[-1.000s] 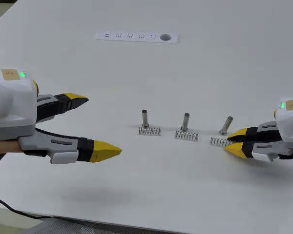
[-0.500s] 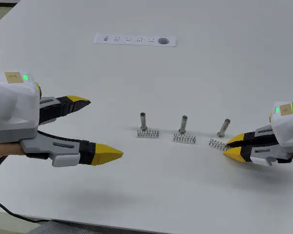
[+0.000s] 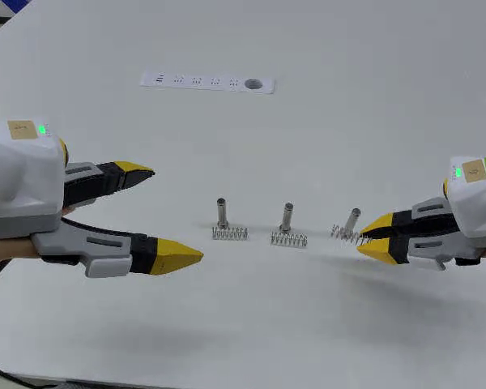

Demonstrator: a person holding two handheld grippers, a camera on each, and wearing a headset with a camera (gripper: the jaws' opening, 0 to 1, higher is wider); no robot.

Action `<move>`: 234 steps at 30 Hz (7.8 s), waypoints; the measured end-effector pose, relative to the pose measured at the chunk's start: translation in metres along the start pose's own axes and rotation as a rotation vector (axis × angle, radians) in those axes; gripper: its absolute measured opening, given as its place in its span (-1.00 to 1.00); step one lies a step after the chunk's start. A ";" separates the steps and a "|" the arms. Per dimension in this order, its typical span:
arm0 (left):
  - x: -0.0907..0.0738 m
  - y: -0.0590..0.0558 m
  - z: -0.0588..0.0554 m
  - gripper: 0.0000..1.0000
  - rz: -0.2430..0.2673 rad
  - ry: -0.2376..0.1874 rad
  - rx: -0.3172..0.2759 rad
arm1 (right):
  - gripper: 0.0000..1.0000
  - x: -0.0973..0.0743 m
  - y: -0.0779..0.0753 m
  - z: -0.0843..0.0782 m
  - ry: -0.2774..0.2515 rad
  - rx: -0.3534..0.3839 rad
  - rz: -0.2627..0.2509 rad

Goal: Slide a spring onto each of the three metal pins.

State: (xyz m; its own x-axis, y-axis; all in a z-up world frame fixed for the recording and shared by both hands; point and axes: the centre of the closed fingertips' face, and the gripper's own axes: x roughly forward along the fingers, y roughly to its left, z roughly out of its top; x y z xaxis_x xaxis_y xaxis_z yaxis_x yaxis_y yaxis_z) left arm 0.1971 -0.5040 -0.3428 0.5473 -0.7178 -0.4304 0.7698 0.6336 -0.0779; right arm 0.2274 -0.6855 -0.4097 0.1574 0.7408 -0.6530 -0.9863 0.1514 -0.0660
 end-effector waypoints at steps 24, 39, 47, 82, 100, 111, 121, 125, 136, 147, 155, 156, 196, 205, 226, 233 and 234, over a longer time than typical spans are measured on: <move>0.054 -0.081 0.015 0.00 -0.264 -0.021 0.137 | -0.79 0.002 0.065 0.077 -0.047 -0.187 0.128; 0.061 -0.100 0.010 -0.40 -0.329 0.000 0.191 | -0.79 0.010 0.085 0.085 -0.046 -0.223 0.189; 0.060 -0.106 0.010 -0.72 -0.355 -0.005 0.223 | -0.79 0.009 0.086 0.090 -0.053 -0.227 0.202; 0.057 -0.112 0.013 -0.79 -0.392 0.027 0.294 | -0.77 -0.007 0.090 0.118 -0.207 -0.084 0.237; 0.059 -0.106 0.022 -0.79 -0.354 -0.011 0.272 | -0.77 -0.004 0.088 0.147 -0.296 -0.017 0.241; 0.063 -0.102 0.025 -0.77 -0.337 -0.028 0.286 | -0.78 -0.005 0.082 0.146 -0.271 -0.017 0.218; 0.059 -0.074 0.025 -0.42 -0.252 -0.033 0.236 | -0.78 -0.024 0.041 0.145 -0.288 0.011 0.107; 0.053 -0.058 0.031 -0.25 -0.203 -0.058 0.203 | -0.78 -0.035 0.012 0.135 -0.281 0.057 0.020; 0.035 -0.022 0.030 0.01 -0.103 -0.077 0.161 | -0.78 -0.049 -0.049 0.085 -0.182 0.164 -0.166; 0.019 0.006 0.022 0.10 -0.026 -0.082 0.111 | -0.78 -0.029 -0.061 0.042 -0.107 0.245 -0.192; 0.008 0.021 0.016 0.10 0.025 -0.079 0.079 | -0.78 -0.017 -0.064 0.025 -0.086 0.280 -0.183; 0.007 0.023 0.015 0.09 0.029 -0.077 0.074 | -0.78 -0.016 -0.065 0.023 -0.085 0.285 -0.181; -0.004 0.032 0.004 0.06 0.082 -0.045 0.038 | -0.77 0.032 -0.055 -0.022 0.057 0.237 -0.155; -0.005 0.032 0.001 0.07 0.081 -0.034 0.033 | -0.77 0.035 -0.054 -0.023 0.050 0.246 -0.168; -0.001 0.030 0.009 0.05 0.069 -0.049 0.042 | -0.61 0.024 -0.053 0.023 -0.047 0.208 -0.193; 0.002 0.025 0.009 0.05 0.054 -0.046 0.051 | -0.61 0.054 -0.022 0.024 0.045 0.013 -0.106; 0.002 0.026 0.009 0.05 0.055 -0.046 0.050 | -0.61 0.058 -0.020 0.021 0.069 -0.020 -0.106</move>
State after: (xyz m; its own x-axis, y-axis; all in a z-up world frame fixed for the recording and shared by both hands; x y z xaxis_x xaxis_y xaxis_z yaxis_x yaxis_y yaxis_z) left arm 0.2209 -0.4919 -0.3375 0.6025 -0.6958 -0.3910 0.7532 0.6577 -0.0096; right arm 0.2577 -0.6317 -0.4302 0.2576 0.6748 -0.6916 -0.9652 0.2129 -0.1518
